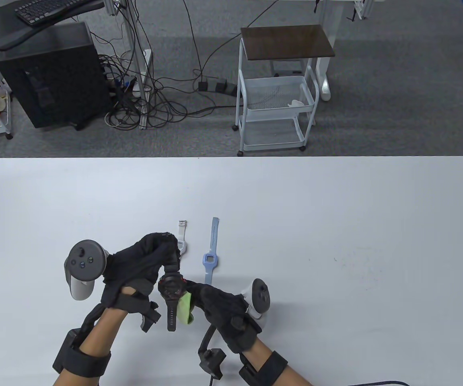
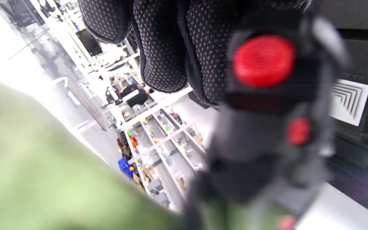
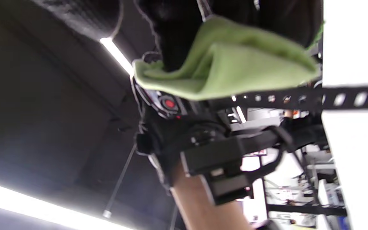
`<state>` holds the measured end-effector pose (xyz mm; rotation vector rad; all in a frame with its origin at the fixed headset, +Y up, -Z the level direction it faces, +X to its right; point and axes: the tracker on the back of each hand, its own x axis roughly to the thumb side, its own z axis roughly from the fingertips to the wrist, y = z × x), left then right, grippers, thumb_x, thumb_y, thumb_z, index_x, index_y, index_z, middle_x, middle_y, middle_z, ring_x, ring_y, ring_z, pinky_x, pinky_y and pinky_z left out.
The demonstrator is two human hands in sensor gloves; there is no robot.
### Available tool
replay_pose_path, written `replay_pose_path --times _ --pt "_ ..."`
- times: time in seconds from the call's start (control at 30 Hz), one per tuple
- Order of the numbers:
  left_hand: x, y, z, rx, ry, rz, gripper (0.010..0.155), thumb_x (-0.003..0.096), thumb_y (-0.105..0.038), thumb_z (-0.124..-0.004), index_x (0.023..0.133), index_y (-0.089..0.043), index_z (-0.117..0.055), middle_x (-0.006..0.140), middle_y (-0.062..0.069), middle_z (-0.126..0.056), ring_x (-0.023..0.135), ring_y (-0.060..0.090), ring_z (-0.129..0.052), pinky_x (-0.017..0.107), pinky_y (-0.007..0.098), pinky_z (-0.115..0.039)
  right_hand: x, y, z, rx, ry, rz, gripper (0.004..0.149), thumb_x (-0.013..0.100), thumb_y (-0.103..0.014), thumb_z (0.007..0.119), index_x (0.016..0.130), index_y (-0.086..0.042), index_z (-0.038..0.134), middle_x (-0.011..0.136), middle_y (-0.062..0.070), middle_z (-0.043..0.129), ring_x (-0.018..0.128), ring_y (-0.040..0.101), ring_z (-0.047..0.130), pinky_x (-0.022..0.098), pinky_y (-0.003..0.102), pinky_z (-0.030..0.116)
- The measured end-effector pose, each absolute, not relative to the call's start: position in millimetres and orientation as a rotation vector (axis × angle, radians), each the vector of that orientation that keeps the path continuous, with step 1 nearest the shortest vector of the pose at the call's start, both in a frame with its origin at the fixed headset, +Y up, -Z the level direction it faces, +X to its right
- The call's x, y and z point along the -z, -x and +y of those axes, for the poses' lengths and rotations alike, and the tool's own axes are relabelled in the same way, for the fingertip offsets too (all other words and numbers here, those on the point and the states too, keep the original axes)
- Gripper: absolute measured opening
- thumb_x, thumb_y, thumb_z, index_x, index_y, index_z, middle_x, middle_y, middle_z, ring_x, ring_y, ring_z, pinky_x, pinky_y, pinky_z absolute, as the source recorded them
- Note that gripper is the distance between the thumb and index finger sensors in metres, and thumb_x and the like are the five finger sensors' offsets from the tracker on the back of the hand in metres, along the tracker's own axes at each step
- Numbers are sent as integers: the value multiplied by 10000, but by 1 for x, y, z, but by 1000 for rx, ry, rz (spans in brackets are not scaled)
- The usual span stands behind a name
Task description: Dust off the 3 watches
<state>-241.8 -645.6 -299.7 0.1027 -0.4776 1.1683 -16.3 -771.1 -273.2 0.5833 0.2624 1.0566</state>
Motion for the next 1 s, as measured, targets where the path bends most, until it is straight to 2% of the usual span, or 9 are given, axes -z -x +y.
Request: replay_pose_path --times 0.1,0.2,0.33,0.43,0.57,0.67,0.87,0.93,1.0 --pt "299 241 -646 -1173 -104 -477 433 612 -499 -701 915 -196 -762 637 -129 -996 764 125 -1000 680 468 -723 271 21 -772 -1033 -605 334 456 484 -461 691 788 -164 856 964 287 725 832 562 739 547 774 441" --pt "299 241 -646 -1175 -108 -478 432 613 -498 -700 915 -196 -761 637 -130 -996 764 125 -1001 679 469 -723 270 24 -770 -1088 -600 315 431 445 -415 770 815 -198 811 902 234 824 755 463 888 557 741 500" --pt "298 239 -647 -1173 -113 -479 433 613 -500 -698 917 -197 -760 638 -131 -995 766 123 -999 681 468 -723 269 25 -769 -1108 -586 327 592 416 -425 844 934 -186 685 882 169 838 701 382 909 566 707 522" --pt "297 235 -648 -1167 -115 -486 433 614 -497 -699 917 -194 -760 638 -128 -994 767 126 -998 681 470 -721 268 28 -769 -1133 -588 345 751 404 -455 867 1013 -128 574 879 166 810 676 371 869 568 695 512" --pt "295 230 -648 -1152 -120 -499 432 613 -498 -699 916 -197 -760 636 -130 -995 766 124 -999 681 469 -722 266 33 -771 -1160 -603 379 754 400 -503 858 1000 -106 631 856 173 798 647 373 830 562 689 503" --pt "292 227 -648 -1138 -143 -505 432 614 -498 -698 918 -196 -758 637 -130 -994 768 125 -998 684 470 -720 265 35 -771 -1190 -599 380 678 412 -524 832 951 -125 734 836 176 803 635 381 814 557 693 491" --pt "291 226 -648 -1141 -145 -507 433 616 -500 -690 923 -200 -749 655 -123 -990 785 128 -987 692 473 -711 264 34 -771 -1188 -611 330 559 439 -488 787 900 -171 778 968 258 684 800 493 736 557 759 413" --pt "291 227 -648 -1144 -148 -505 434 617 -499 -687 925 -199 -746 664 -118 -989 792 133 -982 694 477 -706 265 32 -772 -1194 -604 286 540 438 -469 777 883 -163 764 968 266 702 815 520 764 553 776 409" --pt "291 227 -648 -1149 -145 -505 435 617 -499 -683 927 -201 -743 671 -116 -988 797 135 -980 696 479 -704 267 30 -772 -1201 -589 247 536 424 -448 780 861 -139 761 906 242 793 763 487 864 551 776 428"
